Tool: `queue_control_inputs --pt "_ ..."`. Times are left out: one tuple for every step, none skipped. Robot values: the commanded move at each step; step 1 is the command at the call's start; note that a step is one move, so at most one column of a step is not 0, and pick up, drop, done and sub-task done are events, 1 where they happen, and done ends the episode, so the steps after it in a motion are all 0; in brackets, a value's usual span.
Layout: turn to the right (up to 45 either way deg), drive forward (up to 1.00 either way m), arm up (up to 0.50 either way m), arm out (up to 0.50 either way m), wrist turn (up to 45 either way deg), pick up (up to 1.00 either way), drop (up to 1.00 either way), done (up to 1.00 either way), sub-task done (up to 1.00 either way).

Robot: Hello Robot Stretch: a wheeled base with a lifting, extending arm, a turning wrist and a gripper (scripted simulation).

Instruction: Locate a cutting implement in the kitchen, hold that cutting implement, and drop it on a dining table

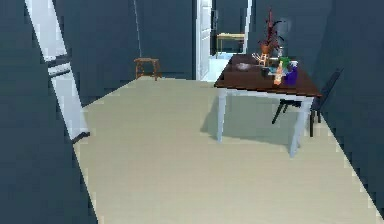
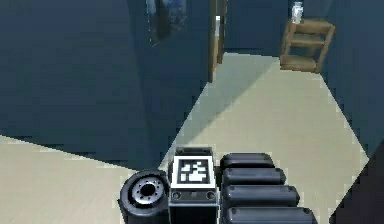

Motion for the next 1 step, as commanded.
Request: queue_control_inputs --pt "0.0 0.85 0.00 0.00 0.0 0.00 0.00 0.00 0.00"
